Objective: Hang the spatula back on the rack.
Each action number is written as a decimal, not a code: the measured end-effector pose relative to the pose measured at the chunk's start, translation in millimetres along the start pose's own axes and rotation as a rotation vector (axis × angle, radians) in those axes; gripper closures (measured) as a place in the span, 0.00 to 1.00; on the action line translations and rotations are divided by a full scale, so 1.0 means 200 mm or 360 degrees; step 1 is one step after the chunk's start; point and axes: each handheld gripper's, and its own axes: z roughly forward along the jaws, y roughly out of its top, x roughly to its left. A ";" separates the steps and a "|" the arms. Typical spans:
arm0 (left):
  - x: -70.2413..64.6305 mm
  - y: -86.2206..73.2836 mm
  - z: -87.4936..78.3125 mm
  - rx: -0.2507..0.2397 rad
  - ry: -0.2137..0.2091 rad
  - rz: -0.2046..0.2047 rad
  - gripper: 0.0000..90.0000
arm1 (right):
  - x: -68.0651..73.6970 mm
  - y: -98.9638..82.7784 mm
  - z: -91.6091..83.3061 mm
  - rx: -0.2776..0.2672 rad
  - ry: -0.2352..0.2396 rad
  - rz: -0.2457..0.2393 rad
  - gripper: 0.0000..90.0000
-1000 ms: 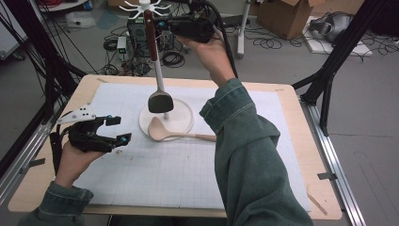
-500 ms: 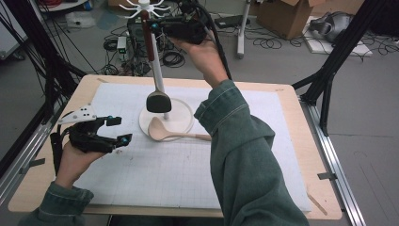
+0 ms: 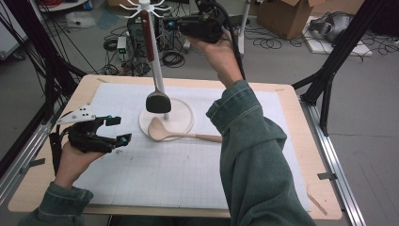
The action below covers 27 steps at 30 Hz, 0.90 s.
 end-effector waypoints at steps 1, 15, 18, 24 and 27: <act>0.00 0.00 0.00 0.0001 0.0002 -0.0002 0.22 | -0.02 -0.01 -0.01 -0.0008 -0.0013 0.0010 1.00; 0.00 0.00 0.00 -0.0002 -0.0005 0.0000 0.22 | -0.05 0.00 0.03 -0.0014 -0.0010 0.0028 1.00; 0.00 0.00 0.00 -0.0006 -0.0003 -0.0004 0.22 | -0.05 0.00 0.03 -0.0017 -0.0001 0.0024 1.00; 0.00 0.00 0.00 0.0000 -0.0005 0.0004 0.22 | -0.03 0.02 0.05 -0.0016 0.0009 0.0004 1.00; 0.00 0.00 0.00 -0.0003 -0.0004 0.0002 0.22 | -0.01 0.02 0.06 -0.0014 0.0026 0.0001 1.00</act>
